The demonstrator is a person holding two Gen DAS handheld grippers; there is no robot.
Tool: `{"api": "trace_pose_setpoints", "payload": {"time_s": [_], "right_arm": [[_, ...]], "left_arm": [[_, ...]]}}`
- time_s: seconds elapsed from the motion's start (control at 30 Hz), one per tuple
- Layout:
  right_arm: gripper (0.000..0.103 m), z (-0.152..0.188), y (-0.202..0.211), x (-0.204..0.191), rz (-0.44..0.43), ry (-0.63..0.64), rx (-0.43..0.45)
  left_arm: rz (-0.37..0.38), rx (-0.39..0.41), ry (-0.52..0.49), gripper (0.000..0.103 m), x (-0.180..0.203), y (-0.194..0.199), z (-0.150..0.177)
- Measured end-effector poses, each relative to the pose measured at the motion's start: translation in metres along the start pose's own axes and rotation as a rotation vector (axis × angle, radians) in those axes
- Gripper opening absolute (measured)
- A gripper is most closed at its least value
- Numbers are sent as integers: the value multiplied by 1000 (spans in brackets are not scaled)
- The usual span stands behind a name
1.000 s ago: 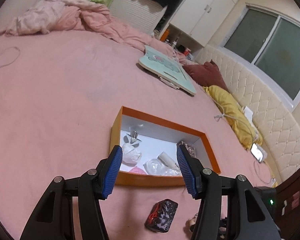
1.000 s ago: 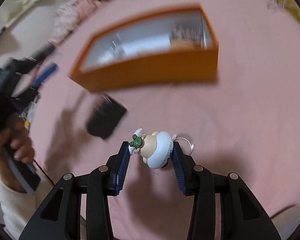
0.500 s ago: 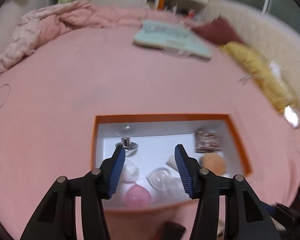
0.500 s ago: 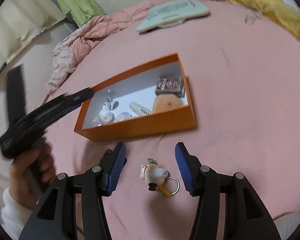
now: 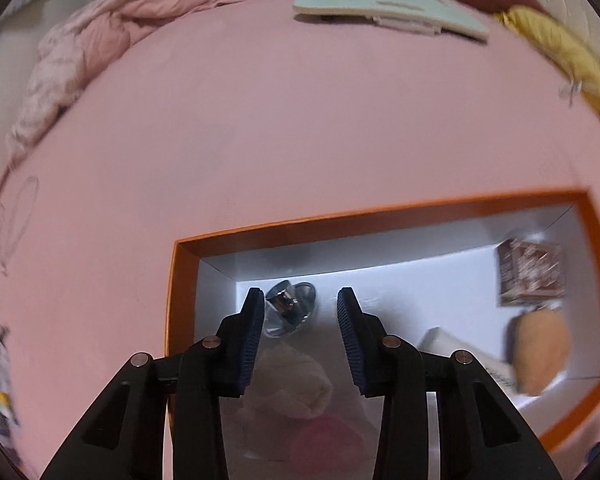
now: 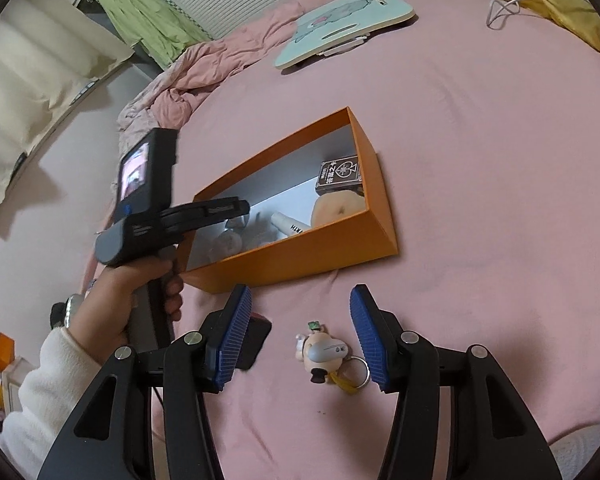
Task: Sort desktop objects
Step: 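Grasp the silver cone in the box with left gripper and lift it out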
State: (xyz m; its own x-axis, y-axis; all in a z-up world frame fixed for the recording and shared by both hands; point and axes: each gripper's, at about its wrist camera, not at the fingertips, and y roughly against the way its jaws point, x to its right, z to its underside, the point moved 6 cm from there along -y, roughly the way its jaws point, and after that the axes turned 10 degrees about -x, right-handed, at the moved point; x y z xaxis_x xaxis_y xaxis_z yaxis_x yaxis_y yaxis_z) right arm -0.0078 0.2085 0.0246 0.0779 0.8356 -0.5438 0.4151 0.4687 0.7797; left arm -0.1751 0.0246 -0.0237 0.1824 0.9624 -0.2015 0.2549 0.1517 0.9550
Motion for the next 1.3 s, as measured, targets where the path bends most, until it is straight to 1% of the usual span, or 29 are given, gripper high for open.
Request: {"api": "trace_pose_setpoints", "payload": {"time_s": [0.03, 0.1, 0.13, 0.17, 0.2, 0.23, 0.33, 0.4, 0.5, 0.57, 0.67, 0.73, 0.8, 0.9, 0.97, 1.07, 1.13, 1.2, 1.23, 1.27, 1.3], "right_arm": [[53, 1, 0, 0, 0, 0, 0], [53, 1, 1, 0, 1, 0, 1], [53, 2, 1, 0, 2, 0, 1], [53, 2, 1, 1, 3, -1, 2], [53, 2, 1, 1, 3, -2, 2], [53, 2, 0, 1, 4, -3, 1], [53, 1, -1, 2, 9, -3, -1], [53, 1, -1, 3, 12, -6, -1], [53, 0, -2, 5, 18, -12, 0], [53, -1, -2, 6, 22, -16, 0], [53, -2, -2, 9, 34, -22, 1], [53, -2, -2, 11, 40, -24, 2], [53, -2, -3, 10, 47, -19, 4], [53, -1, -3, 10, 57, -12, 6], [53, -1, -4, 9, 64, -7, 8], [53, 0, -5, 9, 68, 2, 9], [53, 1, -7, 9, 69, 9, 6], [53, 1, -9, 11, 64, 6, 5], [53, 1, -9, 11, 55, 1, 6], [53, 1, -9, 11, 42, -4, 7], [53, 1, -10, 11, 28, -9, 8]], "left_arm": [[-30, -7, -27, 37, 2, -1, 1], [-65, 5, -73, 37, 6, 0, 4], [-84, 9, -89, 35, 6, 0, 6], [-104, 10, -102, 25, 5, 1, 7], [-124, 11, -115, 23, 3, 2, 8], [-112, 17, -117, 22, 1, 3, 9], [11, 64, -58, 22, -10, 22, 9], [71, 110, -28, 22, -16, 37, 9], [165, 186, 1, 22, -21, 72, 14], [255, 228, 22, 22, -25, 100, 29], [338, 253, 30, 22, -31, 123, 61], [379, 228, 48, 22, -35, 121, 84], [412, 184, 71, 22, -38, 105, 105], [433, 121, 102, 22, -33, 76, 137], [453, 108, 132, 22, -29, 65, 151], [474, 126, 178, 23, -32, 56, 159], [517, 126, 201, 23, -34, 55, 163], [510, 127, 228, 31, -39, 53, 163], [501, 128, 242, 39, -42, 52, 162], [492, 128, 257, 42, -44, 51, 162], [483, 129, 271, 42, -47, 50, 162]]}}
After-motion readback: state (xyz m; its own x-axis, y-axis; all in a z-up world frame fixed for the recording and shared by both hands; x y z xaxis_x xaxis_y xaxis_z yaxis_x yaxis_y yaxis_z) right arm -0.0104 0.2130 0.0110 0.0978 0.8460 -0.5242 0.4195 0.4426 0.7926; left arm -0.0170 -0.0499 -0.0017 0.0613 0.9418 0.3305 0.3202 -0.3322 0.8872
